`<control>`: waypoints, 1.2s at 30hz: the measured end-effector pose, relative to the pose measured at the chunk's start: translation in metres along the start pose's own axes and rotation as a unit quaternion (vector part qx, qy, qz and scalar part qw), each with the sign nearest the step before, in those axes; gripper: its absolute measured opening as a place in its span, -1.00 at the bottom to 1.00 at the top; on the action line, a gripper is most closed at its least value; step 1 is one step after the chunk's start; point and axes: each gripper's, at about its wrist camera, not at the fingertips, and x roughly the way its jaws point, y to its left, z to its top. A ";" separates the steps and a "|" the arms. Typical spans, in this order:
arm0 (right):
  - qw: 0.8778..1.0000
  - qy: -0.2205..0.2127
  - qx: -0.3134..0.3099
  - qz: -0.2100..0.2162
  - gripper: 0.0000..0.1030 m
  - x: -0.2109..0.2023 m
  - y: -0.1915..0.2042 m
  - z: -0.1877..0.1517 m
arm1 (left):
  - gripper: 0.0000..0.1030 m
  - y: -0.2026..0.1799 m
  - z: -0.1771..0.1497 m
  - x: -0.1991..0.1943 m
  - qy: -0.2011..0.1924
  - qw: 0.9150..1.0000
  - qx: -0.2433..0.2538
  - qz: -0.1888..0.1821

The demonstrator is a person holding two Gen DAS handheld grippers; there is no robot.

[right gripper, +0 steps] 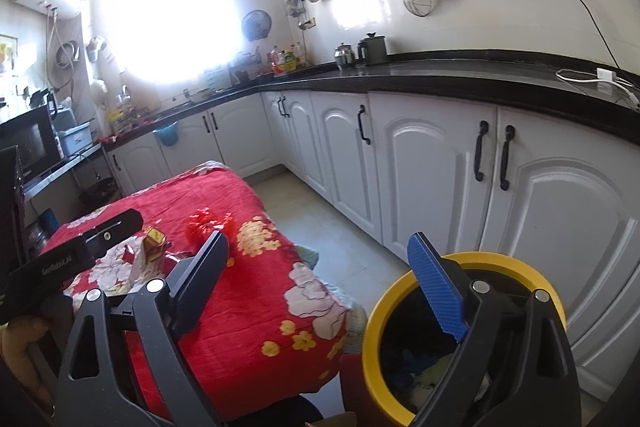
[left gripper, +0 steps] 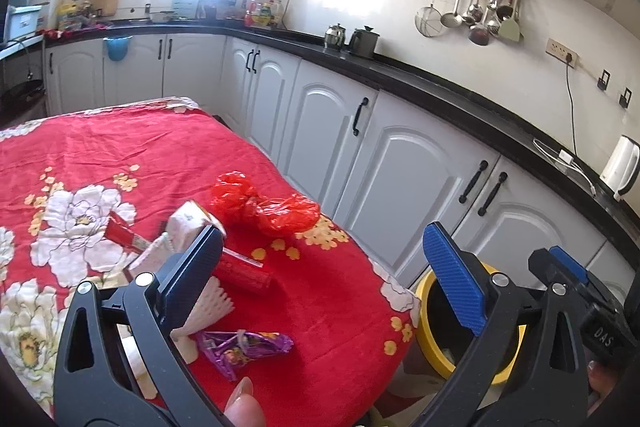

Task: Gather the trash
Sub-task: 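Move both tools back toward the remaining trash on the table, then grasp the white printed paper package with the left tool while the right tool grasps the red plastic bag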

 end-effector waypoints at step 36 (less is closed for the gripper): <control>0.995 0.058 -0.018 0.073 0.73 0.048 0.064 -0.002 | 0.79 0.091 0.008 0.004 0.017 0.996 -0.026 0.079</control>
